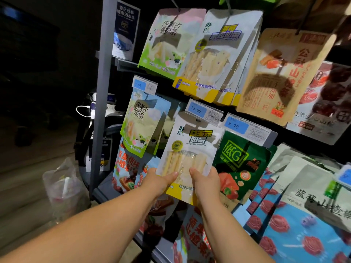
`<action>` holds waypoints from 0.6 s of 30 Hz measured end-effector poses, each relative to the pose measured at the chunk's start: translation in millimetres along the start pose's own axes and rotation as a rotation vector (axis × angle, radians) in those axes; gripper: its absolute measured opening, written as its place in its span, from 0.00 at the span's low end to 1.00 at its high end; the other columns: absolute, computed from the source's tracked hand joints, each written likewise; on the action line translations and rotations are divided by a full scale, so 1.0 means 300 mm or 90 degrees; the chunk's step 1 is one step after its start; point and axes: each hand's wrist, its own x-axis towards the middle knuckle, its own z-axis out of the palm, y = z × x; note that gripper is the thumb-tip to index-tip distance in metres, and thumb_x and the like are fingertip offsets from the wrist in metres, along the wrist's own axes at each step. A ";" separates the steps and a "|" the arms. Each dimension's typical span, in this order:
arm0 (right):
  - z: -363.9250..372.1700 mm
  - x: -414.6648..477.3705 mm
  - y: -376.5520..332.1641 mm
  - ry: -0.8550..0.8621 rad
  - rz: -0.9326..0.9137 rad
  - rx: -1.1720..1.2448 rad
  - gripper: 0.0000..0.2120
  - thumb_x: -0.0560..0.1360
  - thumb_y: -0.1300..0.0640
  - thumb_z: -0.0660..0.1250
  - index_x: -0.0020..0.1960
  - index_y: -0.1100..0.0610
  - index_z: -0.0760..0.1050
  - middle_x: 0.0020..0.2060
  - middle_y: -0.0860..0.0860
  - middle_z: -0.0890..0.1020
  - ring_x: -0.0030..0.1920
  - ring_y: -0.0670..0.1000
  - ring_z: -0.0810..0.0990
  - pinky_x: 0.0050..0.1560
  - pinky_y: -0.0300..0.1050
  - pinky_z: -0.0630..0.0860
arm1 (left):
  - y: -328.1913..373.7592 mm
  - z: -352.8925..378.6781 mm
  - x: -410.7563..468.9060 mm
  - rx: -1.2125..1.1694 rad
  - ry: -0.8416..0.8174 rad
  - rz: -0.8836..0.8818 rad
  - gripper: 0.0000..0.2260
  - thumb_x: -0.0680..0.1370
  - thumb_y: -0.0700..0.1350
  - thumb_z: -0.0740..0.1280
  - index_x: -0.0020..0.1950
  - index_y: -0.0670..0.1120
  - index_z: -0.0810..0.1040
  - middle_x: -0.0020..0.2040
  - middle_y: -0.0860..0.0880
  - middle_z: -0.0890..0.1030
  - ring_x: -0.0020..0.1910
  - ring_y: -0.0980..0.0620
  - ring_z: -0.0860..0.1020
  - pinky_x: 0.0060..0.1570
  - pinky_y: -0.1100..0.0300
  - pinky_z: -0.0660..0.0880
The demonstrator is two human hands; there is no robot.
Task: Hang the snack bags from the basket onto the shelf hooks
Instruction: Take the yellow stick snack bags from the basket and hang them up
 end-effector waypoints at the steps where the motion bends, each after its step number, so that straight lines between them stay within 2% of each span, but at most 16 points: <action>1: 0.005 0.006 0.002 0.003 0.004 -0.004 0.11 0.75 0.61 0.73 0.53 0.53 0.75 0.44 0.46 0.80 0.48 0.51 0.79 0.49 0.43 0.71 | -0.003 -0.001 0.008 0.012 0.004 0.001 0.39 0.75 0.56 0.73 0.78 0.44 0.57 0.71 0.43 0.70 0.68 0.41 0.70 0.60 0.53 0.68; 4: 0.013 0.025 0.008 0.006 0.010 -0.030 0.10 0.75 0.59 0.72 0.54 0.53 0.73 0.43 0.44 0.78 0.48 0.51 0.78 0.48 0.43 0.70 | -0.001 -0.006 0.017 0.043 0.009 -0.009 0.41 0.75 0.56 0.72 0.79 0.45 0.54 0.76 0.42 0.64 0.72 0.40 0.66 0.66 0.50 0.66; 8: 0.018 0.051 0.022 0.013 0.010 -0.060 0.10 0.76 0.58 0.71 0.53 0.53 0.73 0.43 0.44 0.78 0.49 0.52 0.77 0.48 0.43 0.70 | 0.002 -0.001 0.054 0.083 0.019 -0.011 0.38 0.74 0.56 0.73 0.77 0.46 0.58 0.74 0.42 0.67 0.68 0.40 0.70 0.61 0.52 0.70; 11: 0.023 0.066 0.032 0.014 0.009 -0.091 0.11 0.75 0.57 0.72 0.52 0.53 0.71 0.44 0.47 0.78 0.50 0.53 0.77 0.49 0.45 0.71 | 0.010 0.007 0.069 0.077 0.019 -0.029 0.38 0.75 0.55 0.73 0.77 0.45 0.58 0.72 0.40 0.68 0.67 0.38 0.70 0.65 0.48 0.70; 14: 0.014 0.060 0.052 0.005 0.012 -0.134 0.12 0.75 0.54 0.73 0.55 0.54 0.74 0.48 0.49 0.79 0.51 0.52 0.78 0.50 0.44 0.72 | 0.012 0.019 0.077 0.081 0.038 -0.052 0.37 0.74 0.55 0.73 0.75 0.43 0.59 0.69 0.40 0.70 0.65 0.38 0.72 0.65 0.45 0.71; 16: -0.005 0.050 0.065 0.003 0.019 -0.147 0.12 0.75 0.53 0.73 0.56 0.54 0.77 0.46 0.47 0.80 0.50 0.51 0.78 0.49 0.42 0.72 | 0.016 0.028 0.074 0.119 0.047 -0.060 0.35 0.75 0.55 0.72 0.74 0.42 0.61 0.69 0.39 0.70 0.65 0.38 0.72 0.64 0.46 0.72; 18: -0.030 0.043 0.072 0.001 0.024 -0.177 0.08 0.76 0.52 0.72 0.52 0.52 0.75 0.42 0.44 0.78 0.46 0.48 0.77 0.42 0.40 0.71 | 0.024 0.036 0.063 0.186 0.045 -0.065 0.34 0.77 0.56 0.70 0.74 0.41 0.61 0.71 0.39 0.68 0.66 0.39 0.71 0.62 0.50 0.72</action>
